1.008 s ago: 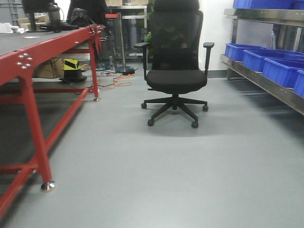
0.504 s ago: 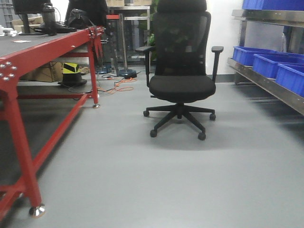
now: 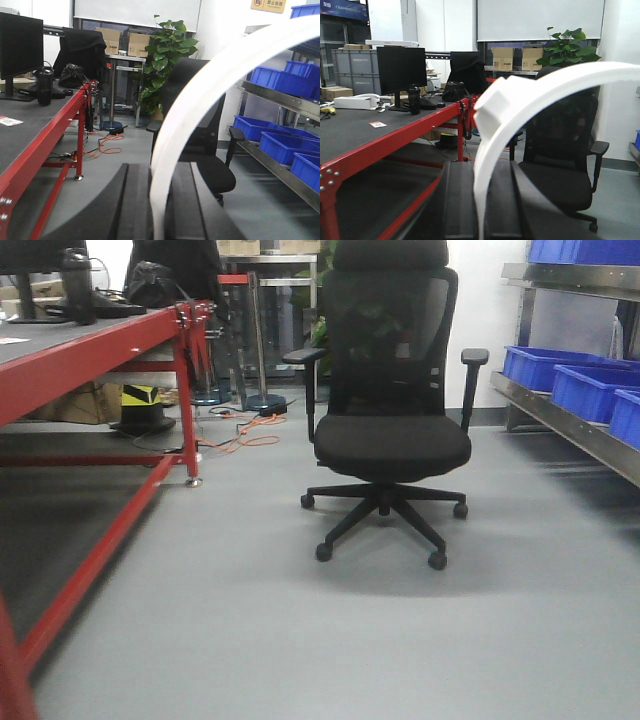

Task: Grab PVC pipe and place in blue bin
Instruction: 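Drive the base past the chair to the shelf of blue bins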

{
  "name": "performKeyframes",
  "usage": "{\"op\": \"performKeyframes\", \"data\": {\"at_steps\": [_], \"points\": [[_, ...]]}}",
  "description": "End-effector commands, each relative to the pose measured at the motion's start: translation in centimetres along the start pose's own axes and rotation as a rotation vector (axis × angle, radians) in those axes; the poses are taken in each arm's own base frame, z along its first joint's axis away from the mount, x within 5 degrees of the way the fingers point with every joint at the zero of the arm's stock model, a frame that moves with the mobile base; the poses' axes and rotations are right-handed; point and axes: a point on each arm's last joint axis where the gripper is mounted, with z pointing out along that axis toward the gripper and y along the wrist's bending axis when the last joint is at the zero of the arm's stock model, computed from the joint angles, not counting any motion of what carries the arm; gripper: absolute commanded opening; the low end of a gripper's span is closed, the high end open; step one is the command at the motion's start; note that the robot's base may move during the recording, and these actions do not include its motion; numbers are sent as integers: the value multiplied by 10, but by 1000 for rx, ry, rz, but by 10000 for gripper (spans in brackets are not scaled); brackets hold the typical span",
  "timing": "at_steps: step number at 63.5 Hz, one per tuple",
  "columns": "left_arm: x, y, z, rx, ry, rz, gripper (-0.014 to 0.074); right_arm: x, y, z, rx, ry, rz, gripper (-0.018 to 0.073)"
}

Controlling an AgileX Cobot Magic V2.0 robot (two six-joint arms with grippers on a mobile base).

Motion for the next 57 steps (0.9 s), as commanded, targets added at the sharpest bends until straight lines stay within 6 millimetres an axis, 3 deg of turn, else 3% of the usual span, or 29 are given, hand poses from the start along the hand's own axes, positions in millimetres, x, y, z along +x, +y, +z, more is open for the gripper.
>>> {"op": "performKeyframes", "data": {"at_steps": [1, 57], "points": [[-4, -1, -2, 11, -34, -2, -111, -3, 0, -1, -1, -32, -9, -155], [-4, -1, -2, 11, -35, -2, -111, -3, 0, -1, -1, -32, -9, -155]]}}
